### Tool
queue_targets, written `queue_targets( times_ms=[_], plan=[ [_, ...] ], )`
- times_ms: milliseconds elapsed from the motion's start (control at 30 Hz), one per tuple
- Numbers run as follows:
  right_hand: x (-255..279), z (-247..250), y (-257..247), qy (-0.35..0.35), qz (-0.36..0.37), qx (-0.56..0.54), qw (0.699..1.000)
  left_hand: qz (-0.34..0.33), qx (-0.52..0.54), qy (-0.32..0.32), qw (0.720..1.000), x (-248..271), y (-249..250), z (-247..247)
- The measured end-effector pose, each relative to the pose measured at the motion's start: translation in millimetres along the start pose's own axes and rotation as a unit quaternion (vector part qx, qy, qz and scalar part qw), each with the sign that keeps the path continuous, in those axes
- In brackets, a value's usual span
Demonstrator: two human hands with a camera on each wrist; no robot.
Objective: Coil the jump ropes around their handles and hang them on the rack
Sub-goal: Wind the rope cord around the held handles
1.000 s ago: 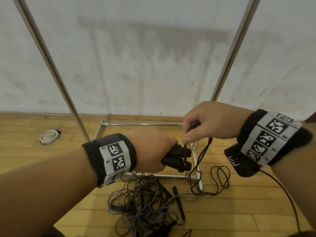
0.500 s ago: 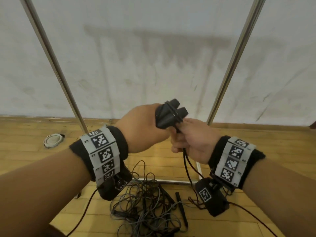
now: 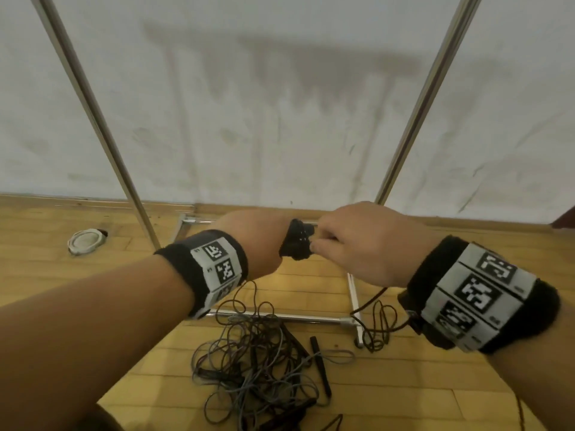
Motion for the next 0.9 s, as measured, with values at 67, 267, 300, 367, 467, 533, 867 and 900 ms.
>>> queue_targets(
  times_ms=[67, 267, 300, 367, 467, 533, 867, 900],
  plan=[
    [3, 11, 6, -0.018, 0.005, 0.02, 1.0, -0.056, -0.02, -0.002, 0.998, 6, 16, -1],
    [4, 25, 29, -0.041, 0.002, -0.096, 0.995, -0.179, -0.057, 0.018, 0.982, 29, 39, 12],
    [3, 25, 32, -0.039, 0.006, -0.117, 0.992, -0.196, -0.057, 0.028, 0.979, 32, 41, 15],
    [1, 26, 38, -0.039, 0.008, -0.182, 0.983, -0.223, -0.042, 0.053, 0.973, 39, 42, 18],
    [-2, 21, 45, -0.055, -0.002, -0.357, 0.932, -0.235, 0.01, 0.094, 0.967, 46, 41, 26],
    [-6, 13, 47, -0.058, -0.012, -0.472, 0.88, -0.235, 0.055, 0.116, 0.964, 49, 40, 32],
    [-18, -39, 30, 0.0, -0.109, -0.7, 0.706, 0.006, 0.339, 0.168, 0.926, 27, 1, 60],
    [-18, -43, 28, -0.002, -0.12, -0.676, 0.727, 0.046, 0.341, 0.162, 0.925, 18, -10, 57]
  ],
)
Point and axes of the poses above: each hand's wrist, its own x-axis away from the middle knuckle, its own z-axis out of the back of the hand, y = z × x, the point moved 1 cm from there along -x, towards the middle knuckle, and after that the axes turned 12 degrees about -x, right-handed, at the moved point
